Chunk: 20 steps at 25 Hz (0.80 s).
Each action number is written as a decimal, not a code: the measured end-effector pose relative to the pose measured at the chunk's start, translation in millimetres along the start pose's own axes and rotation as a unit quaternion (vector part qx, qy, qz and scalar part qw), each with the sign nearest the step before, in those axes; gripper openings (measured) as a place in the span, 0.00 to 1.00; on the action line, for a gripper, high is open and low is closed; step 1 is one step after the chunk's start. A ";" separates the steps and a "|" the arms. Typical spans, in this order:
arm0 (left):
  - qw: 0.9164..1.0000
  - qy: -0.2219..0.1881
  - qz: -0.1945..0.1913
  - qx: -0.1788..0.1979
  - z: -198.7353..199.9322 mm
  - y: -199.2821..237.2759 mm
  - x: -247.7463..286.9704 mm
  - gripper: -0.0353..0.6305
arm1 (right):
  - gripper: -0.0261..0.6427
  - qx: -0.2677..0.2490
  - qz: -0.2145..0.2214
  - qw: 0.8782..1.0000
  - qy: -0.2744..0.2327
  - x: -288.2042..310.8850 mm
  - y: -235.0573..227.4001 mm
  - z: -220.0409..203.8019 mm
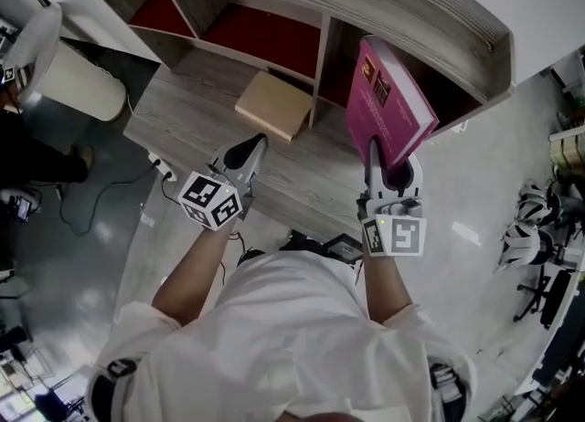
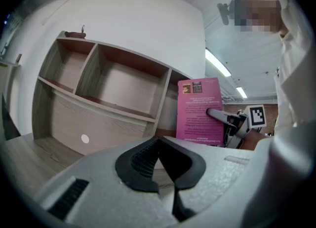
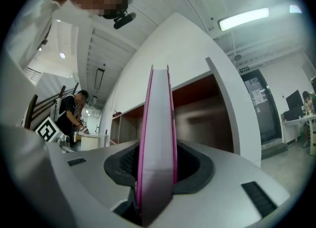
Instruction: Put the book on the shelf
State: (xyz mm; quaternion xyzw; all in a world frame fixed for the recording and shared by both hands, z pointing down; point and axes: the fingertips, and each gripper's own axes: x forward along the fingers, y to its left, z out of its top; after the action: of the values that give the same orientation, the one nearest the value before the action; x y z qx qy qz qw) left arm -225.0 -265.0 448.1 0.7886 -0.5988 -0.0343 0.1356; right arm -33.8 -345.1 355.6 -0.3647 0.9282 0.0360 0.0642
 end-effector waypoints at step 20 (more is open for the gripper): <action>0.995 0.036 -0.087 0.020 19.6 58.4 25.6 0.07 | 0.26 -0.191 -0.114 0.974 0.038 74.0 13.1 -7.7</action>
State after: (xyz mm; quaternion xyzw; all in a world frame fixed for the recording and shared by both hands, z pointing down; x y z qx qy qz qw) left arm -276.7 -307.2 446.9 0.8410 -0.5233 -0.0053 0.1376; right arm -97.2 -386.2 352.7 -0.4744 0.8584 0.1913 -0.0386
